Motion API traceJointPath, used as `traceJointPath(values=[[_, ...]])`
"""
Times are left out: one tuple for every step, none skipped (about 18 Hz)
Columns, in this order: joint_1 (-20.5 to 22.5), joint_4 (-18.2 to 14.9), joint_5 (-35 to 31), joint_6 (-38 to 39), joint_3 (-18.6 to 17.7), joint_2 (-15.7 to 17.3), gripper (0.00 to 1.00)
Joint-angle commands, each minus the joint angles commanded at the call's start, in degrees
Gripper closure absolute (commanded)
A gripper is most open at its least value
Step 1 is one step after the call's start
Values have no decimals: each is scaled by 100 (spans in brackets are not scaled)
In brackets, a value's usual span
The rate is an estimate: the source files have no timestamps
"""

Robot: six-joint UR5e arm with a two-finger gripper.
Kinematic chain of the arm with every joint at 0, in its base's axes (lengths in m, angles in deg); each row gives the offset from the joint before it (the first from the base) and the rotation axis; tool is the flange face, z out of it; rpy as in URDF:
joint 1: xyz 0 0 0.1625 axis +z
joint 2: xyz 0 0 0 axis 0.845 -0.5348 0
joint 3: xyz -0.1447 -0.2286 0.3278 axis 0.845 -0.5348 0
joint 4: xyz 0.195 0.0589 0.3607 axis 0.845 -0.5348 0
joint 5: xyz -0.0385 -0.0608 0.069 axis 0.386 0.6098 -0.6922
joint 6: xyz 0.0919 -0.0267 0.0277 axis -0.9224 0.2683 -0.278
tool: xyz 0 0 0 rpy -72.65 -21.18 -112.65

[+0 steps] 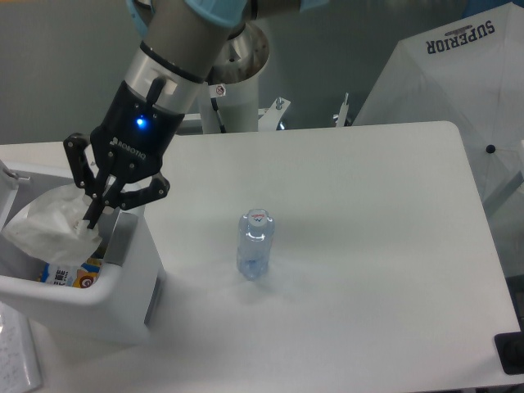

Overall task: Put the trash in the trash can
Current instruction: 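Open the gripper to drop the tissue into the bin, then move the open gripper above the clear plastic bottle's cap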

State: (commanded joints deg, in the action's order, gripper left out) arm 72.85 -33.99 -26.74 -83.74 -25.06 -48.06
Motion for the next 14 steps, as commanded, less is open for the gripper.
traceJointPath(values=[[0,9,0,0,9,0,0],[0,9,0,0,44,-9,0],[0,9,0,0,70,-17,0],[0,17,-9,-26,105,-35,0],[9,35,-9,-44,149,-53,0],[26,79,-9,-53,193,-61,0],[61,123,-9,-53,263,-105,0],[105,140,-9,-53,368,-166,0],[184,141,-9,-70,465,-219,0],[280,141,-9,-79,536,-263,0],[368,158,-17,-88,588,-281,0],[456,158,-35,-88,598,-264,0],[535,141,-218,-201,572,-238,0],[554,115,-759,-376,537,-211,0]])
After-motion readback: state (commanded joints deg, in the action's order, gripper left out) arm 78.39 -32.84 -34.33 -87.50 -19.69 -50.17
